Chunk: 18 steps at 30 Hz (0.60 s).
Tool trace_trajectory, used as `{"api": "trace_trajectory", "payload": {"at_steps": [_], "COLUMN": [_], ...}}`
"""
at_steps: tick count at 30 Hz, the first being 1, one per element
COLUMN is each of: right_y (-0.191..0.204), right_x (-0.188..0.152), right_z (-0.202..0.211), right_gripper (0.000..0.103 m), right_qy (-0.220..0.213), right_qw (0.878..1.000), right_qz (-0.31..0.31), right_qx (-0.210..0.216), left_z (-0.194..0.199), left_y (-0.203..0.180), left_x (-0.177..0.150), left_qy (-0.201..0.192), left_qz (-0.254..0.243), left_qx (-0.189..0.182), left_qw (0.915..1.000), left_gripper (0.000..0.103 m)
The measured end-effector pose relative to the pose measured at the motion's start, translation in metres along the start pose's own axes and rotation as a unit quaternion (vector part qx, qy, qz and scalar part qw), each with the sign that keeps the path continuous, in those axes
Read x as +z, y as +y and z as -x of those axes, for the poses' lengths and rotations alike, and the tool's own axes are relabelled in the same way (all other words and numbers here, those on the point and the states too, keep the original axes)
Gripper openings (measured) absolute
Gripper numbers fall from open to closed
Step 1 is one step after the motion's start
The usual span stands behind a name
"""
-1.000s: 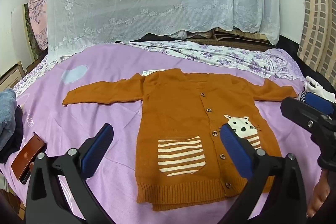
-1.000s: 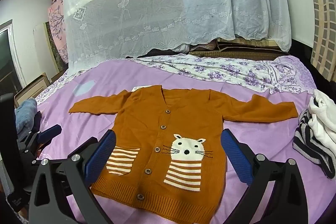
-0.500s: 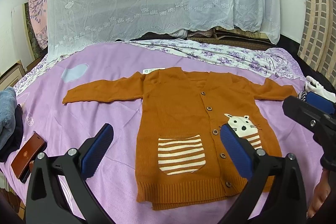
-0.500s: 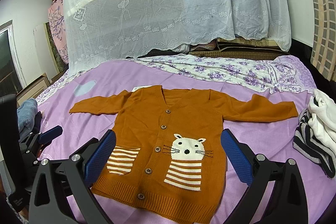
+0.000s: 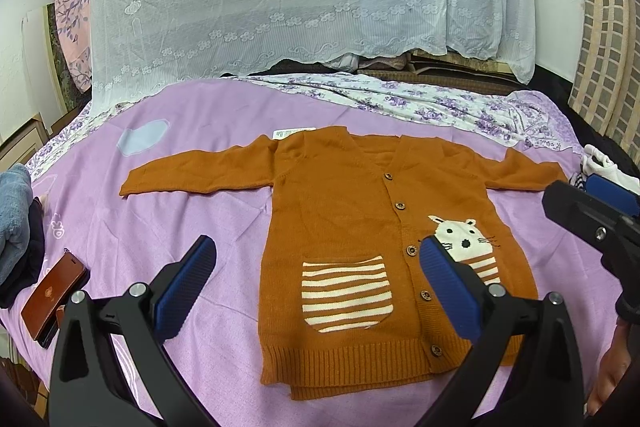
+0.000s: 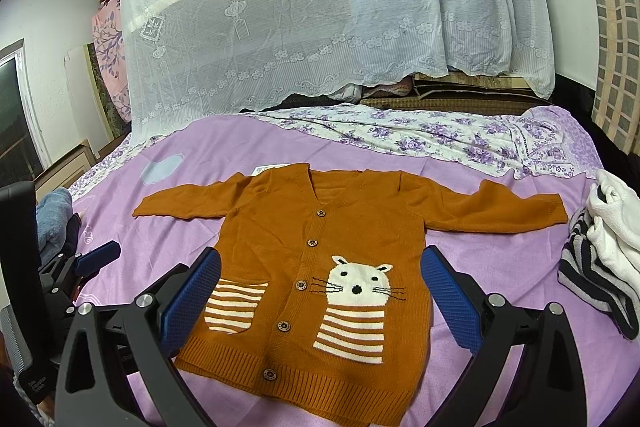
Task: Fold small clothes
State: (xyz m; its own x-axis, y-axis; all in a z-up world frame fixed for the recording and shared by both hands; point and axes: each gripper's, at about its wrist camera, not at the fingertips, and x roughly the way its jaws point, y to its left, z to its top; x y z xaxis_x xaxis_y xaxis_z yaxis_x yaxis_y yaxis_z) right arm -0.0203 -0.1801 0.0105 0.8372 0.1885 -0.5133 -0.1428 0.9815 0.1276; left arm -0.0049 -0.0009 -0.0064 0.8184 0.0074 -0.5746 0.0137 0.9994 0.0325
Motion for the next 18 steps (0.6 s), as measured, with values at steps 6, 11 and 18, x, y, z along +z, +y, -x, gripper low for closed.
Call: {"api": "trace_trajectory", "payload": {"at_steps": [6,11,18], "right_y": [-0.0004,-0.0005,-0.0005], "right_x": [0.0002,0.0003,0.0003], "right_z": [0.0,0.0001,-0.0003], "right_gripper": [0.1,0.1,0.1], "right_qy": [0.0,0.0,0.0], "right_qw": [1.0,1.0,1.0], "right_qz": [0.0,0.0,-0.001], "right_qx": [0.0,0.0,0.0], "left_z": [-0.001,-0.0017,-0.0022], "left_y": [0.0009,0.0017,0.0018], "left_x": [-0.0027,-0.004,-0.0032], "left_qy": [0.001,0.001,0.002], "left_qz": [0.001,0.001,0.001], "left_qx": [0.0,0.0,0.0], "left_qw": [1.0,1.0,1.0], "left_gripper": [0.099,0.099,0.099]}}
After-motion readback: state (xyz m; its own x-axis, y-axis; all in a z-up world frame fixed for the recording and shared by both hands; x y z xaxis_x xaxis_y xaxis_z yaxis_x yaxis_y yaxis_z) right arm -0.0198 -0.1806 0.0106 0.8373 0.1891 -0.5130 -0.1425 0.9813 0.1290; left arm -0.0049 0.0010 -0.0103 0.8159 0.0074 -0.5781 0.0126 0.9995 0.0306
